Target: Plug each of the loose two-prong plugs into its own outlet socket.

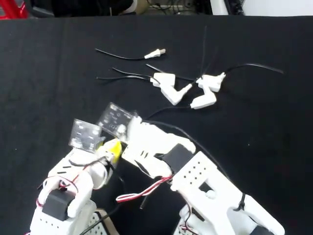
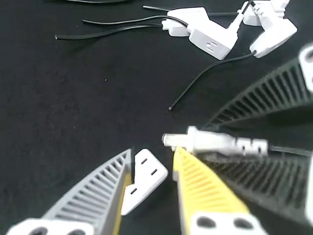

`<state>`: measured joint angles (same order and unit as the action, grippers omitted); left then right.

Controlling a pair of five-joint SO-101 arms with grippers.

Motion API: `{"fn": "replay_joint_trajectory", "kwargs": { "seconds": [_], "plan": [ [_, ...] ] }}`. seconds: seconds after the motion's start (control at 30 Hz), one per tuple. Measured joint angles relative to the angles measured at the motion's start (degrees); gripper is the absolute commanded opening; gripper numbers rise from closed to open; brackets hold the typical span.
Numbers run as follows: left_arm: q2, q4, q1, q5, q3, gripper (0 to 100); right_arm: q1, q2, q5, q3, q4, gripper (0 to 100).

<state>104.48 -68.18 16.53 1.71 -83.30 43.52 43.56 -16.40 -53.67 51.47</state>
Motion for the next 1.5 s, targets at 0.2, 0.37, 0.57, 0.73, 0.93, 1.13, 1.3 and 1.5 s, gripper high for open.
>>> {"fn": "replay_joint_trajectory", "kwargs": {
  "seconds": [0.2, 0.37, 0.57, 0.73, 0.93, 1.13, 1.3, 1.5],
  "plan": [
    [-0.18, -0.62, 1.58, -0.18, -0.62, 15, -1.85, 2.20, 1.05, 1.32, 0.09, 1.1],
    [0.00, -0.62, 1.67, -0.18, -0.62, 15, -1.93, 8.44, 1.41, 1.32, 1.23, 1.1],
    [0.00, -0.62, 1.67, -0.18, -0.62, 15, -2.55, 10.11, 1.49, 1.41, 3.43, 1.1],
    [0.00, -0.62, 1.58, -0.26, -0.62, 15, -5.71, 10.37, -0.79, 5.71, 9.32, 1.1],
    [-0.09, 7.21, -10.55, 3.16, -1.23, 16, -6.24, 7.82, -2.20, 7.56, 13.27, 1.1],
    [-0.26, 17.14, -15.82, 13.19, -6.15, 16, -2.55, -5.54, -2.73, 13.54, 15.21, 1.1],
    [-0.26, 17.85, -9.85, 13.89, -6.77, 15, 1.14, -7.91, -2.73, 14.24, 15.21, 1.1],
    [0.00, 18.20, -5.36, 14.33, -8.53, 15, 0.97, -2.90, -2.11, 12.04, 13.63, 1.1]
  ]
}}
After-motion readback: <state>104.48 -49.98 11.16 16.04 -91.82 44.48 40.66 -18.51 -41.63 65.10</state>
